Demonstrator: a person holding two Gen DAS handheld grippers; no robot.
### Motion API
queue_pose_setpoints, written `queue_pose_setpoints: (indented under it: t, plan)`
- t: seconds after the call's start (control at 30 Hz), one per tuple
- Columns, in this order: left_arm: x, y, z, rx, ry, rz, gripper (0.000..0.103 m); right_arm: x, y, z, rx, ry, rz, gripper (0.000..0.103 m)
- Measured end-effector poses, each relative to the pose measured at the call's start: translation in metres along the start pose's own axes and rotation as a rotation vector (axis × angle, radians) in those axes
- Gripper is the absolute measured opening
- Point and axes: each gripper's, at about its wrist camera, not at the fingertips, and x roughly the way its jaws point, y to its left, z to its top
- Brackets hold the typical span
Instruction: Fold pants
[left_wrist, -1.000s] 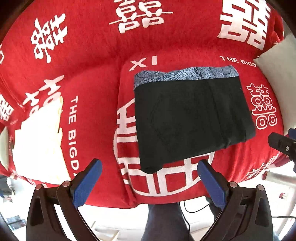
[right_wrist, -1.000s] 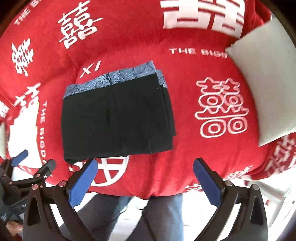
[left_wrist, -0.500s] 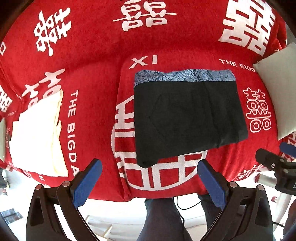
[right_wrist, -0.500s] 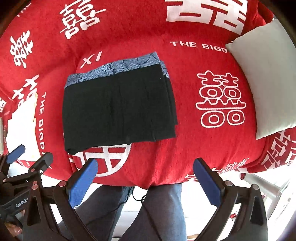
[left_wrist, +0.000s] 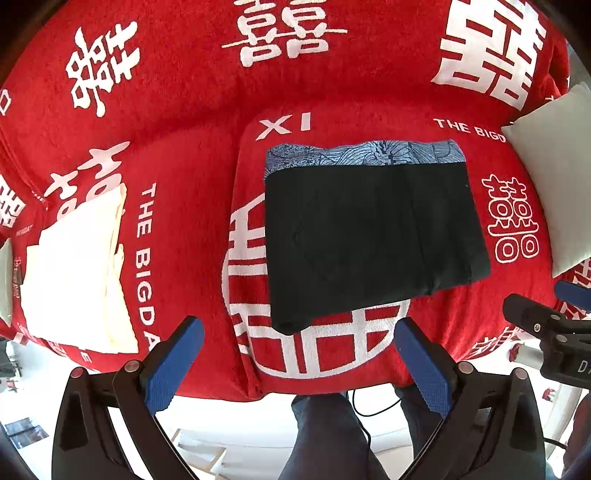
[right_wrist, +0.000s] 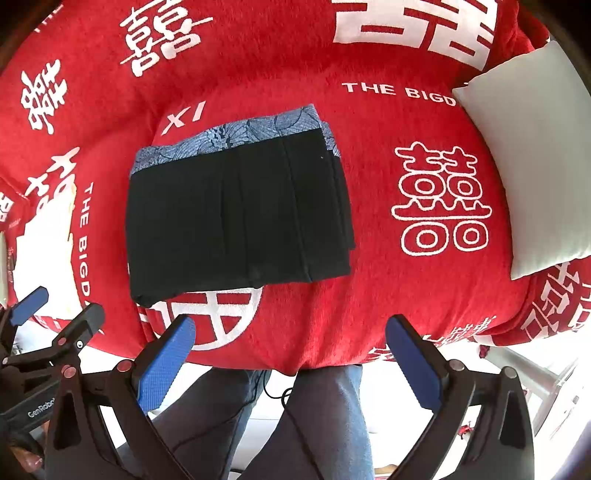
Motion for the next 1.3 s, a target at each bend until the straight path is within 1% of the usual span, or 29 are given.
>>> queue_pose_setpoints:
  t: [0.17,1.3]
  plan:
    - [0.0009,0.0005,-0.0003,0.001,0.01,-0.004,0.103,0.0008,0.001,-0.0002,-0.005,0.002,0.0,0.103]
    - [-0.0036,-0.0014,0.0009,0.016,0.001,-0.002,0.103,-0.0015,0.0076,-0.0001,-0.032,-0.009,-0.019,0.103]
